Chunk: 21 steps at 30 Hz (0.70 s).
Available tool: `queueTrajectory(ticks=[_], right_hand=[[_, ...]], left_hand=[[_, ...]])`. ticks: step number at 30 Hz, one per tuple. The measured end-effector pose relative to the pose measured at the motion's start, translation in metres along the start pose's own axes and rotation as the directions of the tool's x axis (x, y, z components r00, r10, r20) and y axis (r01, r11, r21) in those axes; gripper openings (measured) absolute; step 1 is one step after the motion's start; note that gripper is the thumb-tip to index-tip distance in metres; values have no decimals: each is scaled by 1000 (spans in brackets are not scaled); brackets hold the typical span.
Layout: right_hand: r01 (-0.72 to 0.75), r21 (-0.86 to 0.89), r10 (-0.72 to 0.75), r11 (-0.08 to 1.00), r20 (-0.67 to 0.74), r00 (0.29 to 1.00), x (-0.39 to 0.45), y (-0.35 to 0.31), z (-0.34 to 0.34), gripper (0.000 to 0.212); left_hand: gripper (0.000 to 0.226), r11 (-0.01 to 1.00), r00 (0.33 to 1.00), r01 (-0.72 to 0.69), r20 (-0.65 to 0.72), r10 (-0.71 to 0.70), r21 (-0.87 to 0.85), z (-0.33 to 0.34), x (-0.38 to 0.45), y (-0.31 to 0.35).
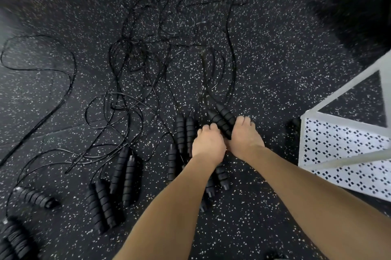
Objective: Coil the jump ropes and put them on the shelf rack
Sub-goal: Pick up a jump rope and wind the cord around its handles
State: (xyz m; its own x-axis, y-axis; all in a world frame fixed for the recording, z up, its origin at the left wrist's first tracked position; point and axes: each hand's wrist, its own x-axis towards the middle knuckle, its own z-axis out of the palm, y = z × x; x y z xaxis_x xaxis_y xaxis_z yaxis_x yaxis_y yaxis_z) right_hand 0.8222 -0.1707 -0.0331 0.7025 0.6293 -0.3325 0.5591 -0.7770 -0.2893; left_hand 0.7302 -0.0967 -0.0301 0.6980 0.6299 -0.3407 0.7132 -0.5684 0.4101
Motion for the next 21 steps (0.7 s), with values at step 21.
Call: queueTrajectory(ticks=[21], right_hand=[[556, -50, -542, 830, -304, 783, -279, -114, -371, 68]], left_hand=[[13, 301, 998, -36, -19, 60, -953, -389, -260, 141]])
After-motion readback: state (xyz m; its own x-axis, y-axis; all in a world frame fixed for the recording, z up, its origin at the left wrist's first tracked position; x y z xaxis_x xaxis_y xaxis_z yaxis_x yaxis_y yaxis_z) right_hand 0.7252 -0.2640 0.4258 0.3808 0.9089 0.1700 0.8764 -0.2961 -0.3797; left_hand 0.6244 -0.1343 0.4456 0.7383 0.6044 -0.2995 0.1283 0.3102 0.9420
